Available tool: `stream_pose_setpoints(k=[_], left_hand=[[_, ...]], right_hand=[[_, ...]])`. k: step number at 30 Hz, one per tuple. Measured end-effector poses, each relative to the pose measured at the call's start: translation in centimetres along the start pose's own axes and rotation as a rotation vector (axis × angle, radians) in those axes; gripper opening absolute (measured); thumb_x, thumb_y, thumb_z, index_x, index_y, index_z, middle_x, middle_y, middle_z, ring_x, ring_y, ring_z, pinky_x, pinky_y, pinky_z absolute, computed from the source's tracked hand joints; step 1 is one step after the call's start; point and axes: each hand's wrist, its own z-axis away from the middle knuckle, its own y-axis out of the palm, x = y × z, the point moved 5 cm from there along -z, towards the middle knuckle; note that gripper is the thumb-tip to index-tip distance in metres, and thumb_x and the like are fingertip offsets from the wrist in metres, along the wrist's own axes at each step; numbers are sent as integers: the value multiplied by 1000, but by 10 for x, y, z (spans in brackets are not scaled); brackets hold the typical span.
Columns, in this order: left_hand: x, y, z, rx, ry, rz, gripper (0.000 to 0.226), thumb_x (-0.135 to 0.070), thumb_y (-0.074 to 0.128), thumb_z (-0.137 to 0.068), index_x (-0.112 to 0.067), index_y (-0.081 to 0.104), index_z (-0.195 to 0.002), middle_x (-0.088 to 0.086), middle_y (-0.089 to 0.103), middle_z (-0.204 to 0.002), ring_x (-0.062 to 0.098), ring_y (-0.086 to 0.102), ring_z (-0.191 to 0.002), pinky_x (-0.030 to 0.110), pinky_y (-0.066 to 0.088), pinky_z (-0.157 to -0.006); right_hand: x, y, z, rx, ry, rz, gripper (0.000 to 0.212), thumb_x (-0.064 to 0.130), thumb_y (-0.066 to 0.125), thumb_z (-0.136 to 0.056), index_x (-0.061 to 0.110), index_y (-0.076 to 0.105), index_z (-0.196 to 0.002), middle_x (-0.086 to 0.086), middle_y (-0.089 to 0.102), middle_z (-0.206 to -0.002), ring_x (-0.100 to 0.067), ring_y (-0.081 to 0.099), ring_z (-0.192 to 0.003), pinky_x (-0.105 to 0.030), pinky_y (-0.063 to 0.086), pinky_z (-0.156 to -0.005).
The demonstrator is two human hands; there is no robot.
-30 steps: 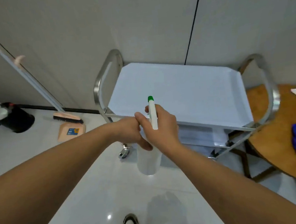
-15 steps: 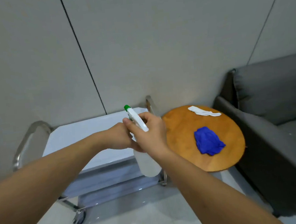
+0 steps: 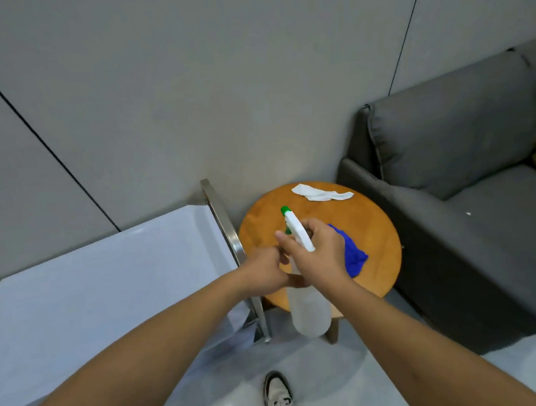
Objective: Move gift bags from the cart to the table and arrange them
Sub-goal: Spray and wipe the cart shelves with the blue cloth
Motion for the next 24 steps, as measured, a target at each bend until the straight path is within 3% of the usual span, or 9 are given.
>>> stream_pose_setpoints(k=[1,4,7,12,19,24], left_hand=[[5,0,-13,3,-5,13,78,-50,83,-74,-24,52,-141,-6,62,-123,13,60,-108,33,55,-95],[25,-5,-50,-6,-53,48,70,-46,79,-82,-24,50,-142,-5,59,-128,11,56,-110,25,49,-87],[46,-12,-80,-41,-125,65,67,-48,75,-85,-22,51,-143,-5,58,-134,14,56,-114,24,46,-84],[72,-21,-113,-100,-229,108,63,-47,72,-89,-25,50,-144,-4,56,-141,19,55,-124,35,51,-99],[83,-18,-141,-180,-284,134,50,-44,68,-92,-27,55,-138,-5,58,-138,17,55,-124,36,51,-98],[83,0,-148,-221,-365,165,43,-35,70,-93,-26,61,-134,-4,59,-136,16,56,-122,36,50,-101]], right_hand=[[-10,5,-11,8,16,24,26,42,79,-84,21,67,-93,12,62,-72,0,61,-70,-12,42,-58],[-41,22,-45,32,61,146,26,44,76,-86,23,61,-82,8,60,-68,-10,61,-68,-30,50,-61],[-74,38,-78,35,140,326,41,58,66,-89,21,57,-73,3,58,-65,-17,59,-64,-38,50,-58],[-113,63,-123,82,176,328,40,56,66,-89,17,63,-80,1,60,-67,-15,59,-65,-35,50,-59],[-160,102,-169,246,191,364,24,40,67,-95,16,61,-90,-5,62,-84,-24,60,-79,-32,42,-64],[-182,105,-178,360,100,345,23,34,66,-96,12,65,-101,-5,63,-93,-24,60,-85,-36,48,-71]])
